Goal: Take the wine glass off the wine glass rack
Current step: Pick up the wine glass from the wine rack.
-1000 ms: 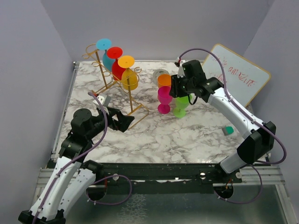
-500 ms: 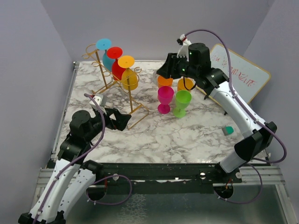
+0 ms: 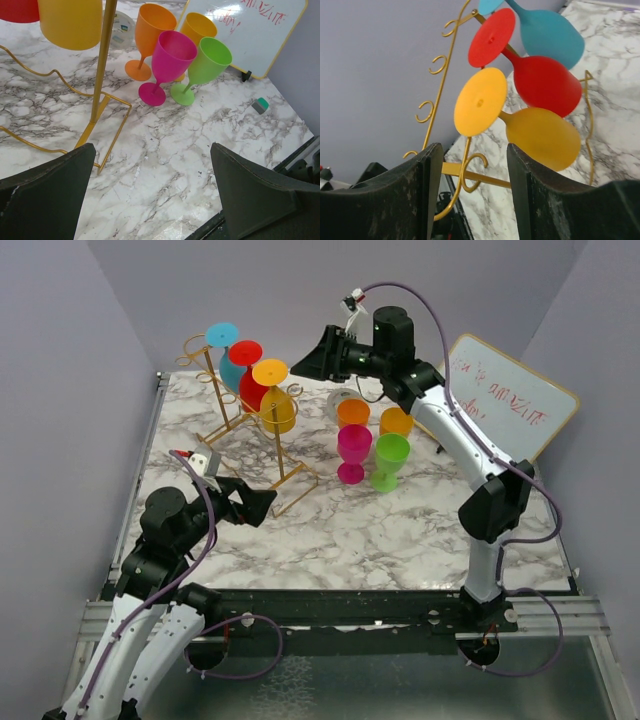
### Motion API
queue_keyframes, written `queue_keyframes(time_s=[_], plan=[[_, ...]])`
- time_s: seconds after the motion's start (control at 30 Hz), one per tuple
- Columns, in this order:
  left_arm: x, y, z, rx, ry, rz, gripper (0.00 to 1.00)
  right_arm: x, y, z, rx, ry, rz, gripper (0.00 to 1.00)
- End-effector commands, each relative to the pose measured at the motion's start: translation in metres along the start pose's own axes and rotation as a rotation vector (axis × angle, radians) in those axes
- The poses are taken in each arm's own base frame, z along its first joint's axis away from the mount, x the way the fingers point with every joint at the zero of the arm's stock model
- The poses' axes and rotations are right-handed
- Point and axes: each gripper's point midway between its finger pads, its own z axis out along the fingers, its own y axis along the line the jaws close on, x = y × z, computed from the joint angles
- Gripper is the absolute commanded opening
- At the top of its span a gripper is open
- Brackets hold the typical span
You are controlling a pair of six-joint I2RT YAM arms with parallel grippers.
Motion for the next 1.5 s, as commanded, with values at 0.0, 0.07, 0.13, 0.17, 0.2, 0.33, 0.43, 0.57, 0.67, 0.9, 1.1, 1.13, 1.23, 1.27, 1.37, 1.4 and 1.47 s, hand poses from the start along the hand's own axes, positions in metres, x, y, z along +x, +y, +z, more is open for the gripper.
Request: queue_keyframes(time_s=[0.0,0.07,0.13,0.17,0.2,0.33,0.43,0.57,0.67,0.9,1.1,1.13,1.23,1.27,1.37,1.4,1.47], plan=[[0.006,0.003,-0.002,-0.017,0.014,-0.014,0.99,-0.017,0.031,0.01,-0.167,-0.002,0.024,0.6],[0.007,0.003,-0.002,-0.015,0.017,-0.017,0.99,-0.017,0.028,0.018,-0.177,0.003,0.043,0.6],[0.008,0.004,-0.001,-0.016,0.019,-0.019,0.99,-0.015,0.023,0.027,-0.177,0.01,0.066,0.6],[0.009,0.004,-0.001,-0.016,0.02,-0.021,0.99,-0.014,0.02,0.031,-0.174,0.015,0.076,0.6],[0.009,0.004,-0.001,-0.016,0.02,-0.021,0.99,-0.012,0.018,0.035,-0.174,0.021,0.084,0.6],[0.007,0.003,-0.002,-0.013,0.013,-0.018,0.99,-0.003,0.013,0.048,-0.174,0.047,0.098,0.6],[0.005,0.001,-0.003,-0.006,0.01,-0.012,0.99,0.003,0.011,0.053,-0.18,0.064,0.111,0.6],[0.005,0.0,-0.004,-0.003,0.009,-0.01,0.99,0.006,0.012,0.056,-0.188,0.069,0.111,0.6],[0.005,0.001,-0.003,-0.005,0.009,-0.012,0.99,0.004,0.013,0.056,-0.189,0.065,0.113,0.55],[0.008,-0.002,-0.003,0.013,0.024,-0.023,0.99,0.006,0.003,0.06,-0.149,0.054,0.149,0.42],[0.01,-0.005,-0.003,0.029,0.032,-0.03,0.99,0.0,0.002,0.061,-0.133,0.023,0.177,0.31],[0.01,-0.006,-0.003,0.03,0.033,-0.031,0.99,-0.002,0.003,0.061,-0.134,0.018,0.181,0.3],[0.012,-0.007,-0.003,0.036,0.04,-0.037,0.99,-0.004,0.003,0.062,-0.127,0.003,0.198,0.26],[0.013,-0.007,-0.003,0.037,0.043,-0.039,0.99,-0.005,0.002,0.061,-0.123,-0.002,0.203,0.24],[0.014,-0.006,-0.003,0.035,0.051,-0.046,0.99,-0.009,0.005,0.06,-0.134,-0.022,0.219,0.2],[0.015,-0.006,-0.002,0.034,0.055,-0.048,0.99,-0.01,0.007,0.06,-0.144,-0.025,0.225,0.19],[0.016,-0.006,-0.001,0.033,0.059,-0.051,0.99,-0.012,0.01,0.059,-0.156,-0.028,0.232,0.16]])
